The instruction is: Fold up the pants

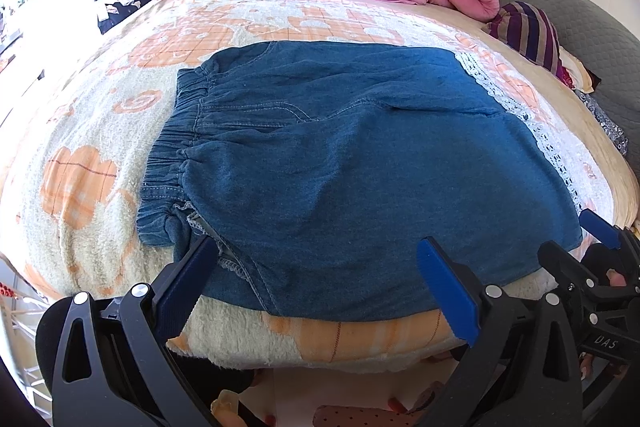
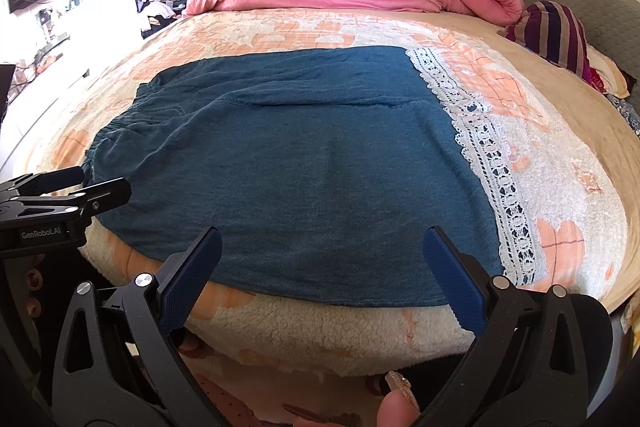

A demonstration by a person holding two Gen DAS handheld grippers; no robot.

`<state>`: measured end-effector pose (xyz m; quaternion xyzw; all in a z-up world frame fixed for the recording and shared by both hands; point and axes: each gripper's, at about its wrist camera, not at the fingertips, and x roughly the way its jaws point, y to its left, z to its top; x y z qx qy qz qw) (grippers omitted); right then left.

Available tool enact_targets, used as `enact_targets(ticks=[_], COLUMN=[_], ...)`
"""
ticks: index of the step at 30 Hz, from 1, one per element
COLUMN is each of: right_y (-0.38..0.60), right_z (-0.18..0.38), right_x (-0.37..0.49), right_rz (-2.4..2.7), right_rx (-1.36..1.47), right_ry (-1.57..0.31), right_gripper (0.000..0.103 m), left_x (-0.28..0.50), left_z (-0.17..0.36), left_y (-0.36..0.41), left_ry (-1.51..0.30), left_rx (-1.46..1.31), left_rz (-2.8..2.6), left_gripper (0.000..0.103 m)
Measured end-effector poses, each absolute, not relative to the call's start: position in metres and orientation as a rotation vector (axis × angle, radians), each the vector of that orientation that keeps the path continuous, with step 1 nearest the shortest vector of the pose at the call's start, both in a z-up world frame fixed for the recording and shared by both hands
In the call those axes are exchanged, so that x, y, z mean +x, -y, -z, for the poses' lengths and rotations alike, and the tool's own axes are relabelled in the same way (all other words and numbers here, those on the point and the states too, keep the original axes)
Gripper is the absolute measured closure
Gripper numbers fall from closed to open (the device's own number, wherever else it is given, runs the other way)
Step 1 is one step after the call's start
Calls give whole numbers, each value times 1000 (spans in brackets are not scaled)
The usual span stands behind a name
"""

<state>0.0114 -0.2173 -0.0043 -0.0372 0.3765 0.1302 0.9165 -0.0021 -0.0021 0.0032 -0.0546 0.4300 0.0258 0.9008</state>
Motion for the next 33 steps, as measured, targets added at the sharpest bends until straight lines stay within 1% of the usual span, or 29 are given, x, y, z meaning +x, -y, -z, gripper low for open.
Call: enact_targets(ticks=[8,14,20,27,28,29,30,32,33], right_y=[248,305,346,355,357,357,357,353,350], right_z=[-6,-14,-1,13,15,17,19,26,27], right_x=[44,102,161,197,199,202,204,207,209], right_rz=[-199,-76,-117,-132,-158,-177,-194,-254,-278], right_rx=[-74,-59,28,-33,-17,-4,5,24,25], right_ry=[-752,-768,-885,-943,-944,-946,-954,-971,-974], right_gripper=[8,8,8,8,12,22,27,49,55], left_x=[18,52,87,111,113,115,117,121,122], left_z=[-2,-3,1,9,11,14,16,23,24], left_y=[-7,-29,-53,-64,-65,-66,-67,-69,-69], left_ry=[-881,-874,-891,-879,-880,-884,-890,-901,-899], left_rx=[-108,-108,-161,-110,-96,-84,-77,-68,-52], left_rz=[-67,-110,-114,-176,-187,-196,-200,-205,-211], left_gripper=[4,4,4,4,4,4,4,4,4])
